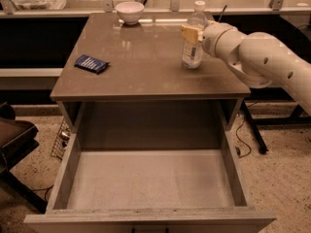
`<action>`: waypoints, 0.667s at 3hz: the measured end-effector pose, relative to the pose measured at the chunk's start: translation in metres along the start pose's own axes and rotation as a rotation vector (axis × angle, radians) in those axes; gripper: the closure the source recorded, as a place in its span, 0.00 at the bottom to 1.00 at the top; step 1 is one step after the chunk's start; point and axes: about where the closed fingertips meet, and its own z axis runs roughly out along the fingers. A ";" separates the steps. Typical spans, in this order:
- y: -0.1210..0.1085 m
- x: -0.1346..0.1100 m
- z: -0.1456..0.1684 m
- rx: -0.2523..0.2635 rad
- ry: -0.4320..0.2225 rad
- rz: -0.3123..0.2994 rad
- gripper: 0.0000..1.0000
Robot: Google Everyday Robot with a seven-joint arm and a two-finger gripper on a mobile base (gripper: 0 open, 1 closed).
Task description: Pick blue plastic bottle from top drawer and place on counter
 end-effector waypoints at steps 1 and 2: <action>0.002 0.000 0.001 -0.004 0.000 0.001 0.82; 0.004 0.000 0.003 -0.007 0.000 0.001 0.59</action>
Offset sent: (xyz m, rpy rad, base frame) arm 0.0003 0.0026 0.0003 0.0008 0.0001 0.0037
